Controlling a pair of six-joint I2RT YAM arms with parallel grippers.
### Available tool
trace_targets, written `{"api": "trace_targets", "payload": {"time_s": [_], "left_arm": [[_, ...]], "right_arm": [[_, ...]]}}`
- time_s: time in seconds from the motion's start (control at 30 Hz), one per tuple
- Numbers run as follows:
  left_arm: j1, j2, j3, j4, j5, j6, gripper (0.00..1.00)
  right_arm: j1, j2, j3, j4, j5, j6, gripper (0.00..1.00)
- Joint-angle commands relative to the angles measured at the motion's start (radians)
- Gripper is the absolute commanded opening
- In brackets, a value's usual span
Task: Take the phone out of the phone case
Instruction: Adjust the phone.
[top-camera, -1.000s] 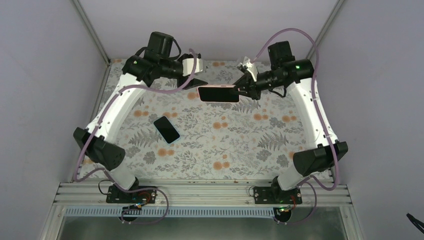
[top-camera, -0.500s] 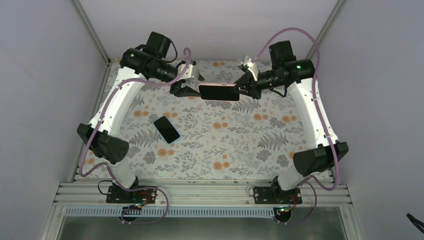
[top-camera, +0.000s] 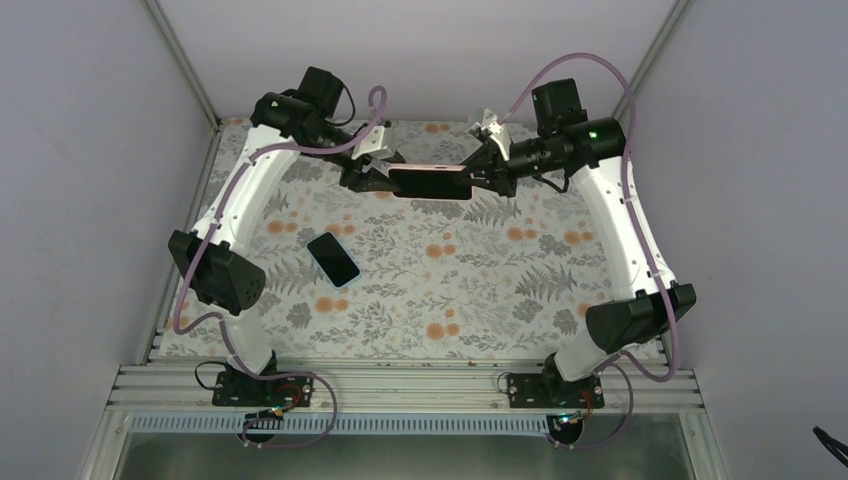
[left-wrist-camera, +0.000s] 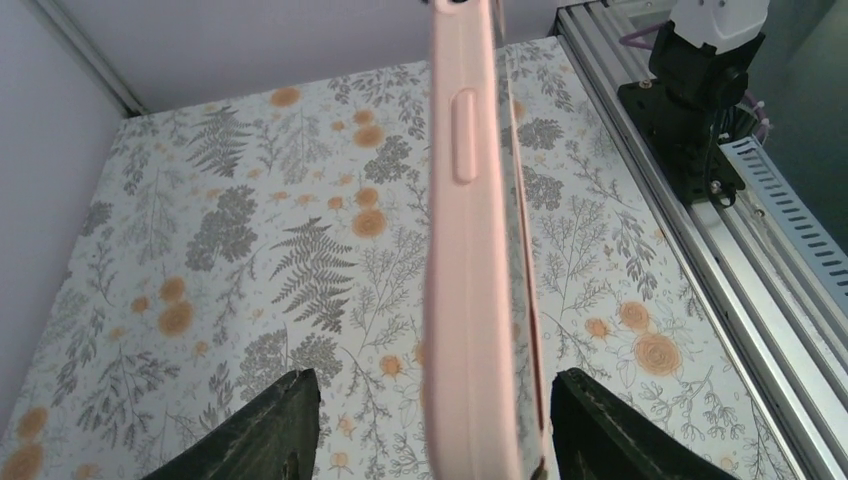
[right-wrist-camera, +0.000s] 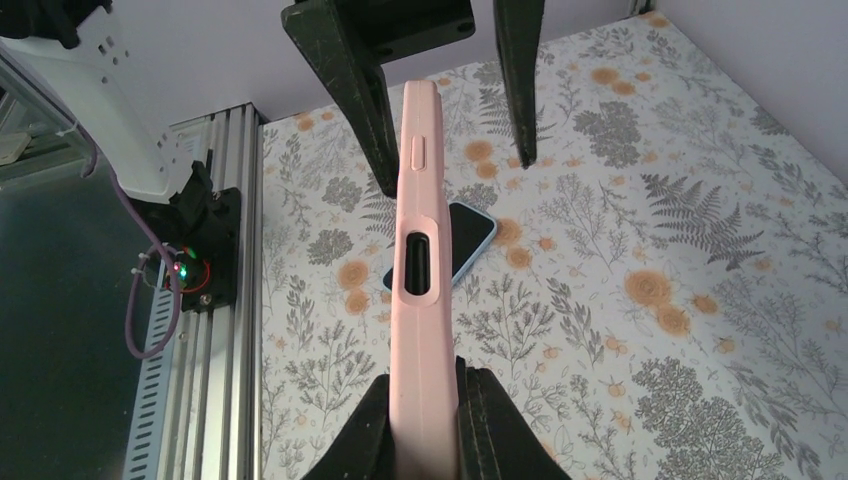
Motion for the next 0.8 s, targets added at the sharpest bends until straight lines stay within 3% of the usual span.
{"api": "trace_targets", "payload": {"time_s": [0.0, 0.33, 0.53, 0.57, 0.6, 0.63, 0.67, 0.77], "left_arm": [[0.001, 0.010, 0.050, -0.035, 0.074, 0.018, 0.52], [-0.002, -0.031, -0.005, -0.035, 0.129, 0.032, 0.05], [-0.002, -0.040, -0.005, -0.036, 0.168, 0.034, 0.02], [-0.002, -0.042, -0.003, -0.035, 0.174, 0.036, 0.02], [-0.002, -0.044, -0.001, -0.036, 0.178, 0.038, 0.02], [-0.002, -0.046, 0.000, -0.036, 0.178, 0.038, 0.02], [-0.001, -0.049, 0.005, -0.036, 0.177, 0.037, 0.02], [-0.001, -0.067, 0.011, -0.036, 0.157, 0.042, 0.02]], "right_arm": [[0.008, -0.015, 0.031, 0.086, -0.070, 0.039, 0.03], [0.009, -0.008, 0.029, 0.172, -0.070, 0.096, 0.03], [0.013, -0.012, 0.027, 0.151, -0.075, 0.084, 0.03], [0.012, -0.014, 0.023, 0.149, -0.072, 0.083, 0.06], [0.012, -0.017, 0.020, 0.145, -0.069, 0.079, 0.28], [0.012, -0.017, 0.020, 0.128, -0.063, 0.066, 0.55], [0.012, -0.016, 0.022, 0.091, -0.055, 0.041, 0.73], [0.013, -0.028, 0.009, 0.050, 0.000, 0.002, 0.88]]}}
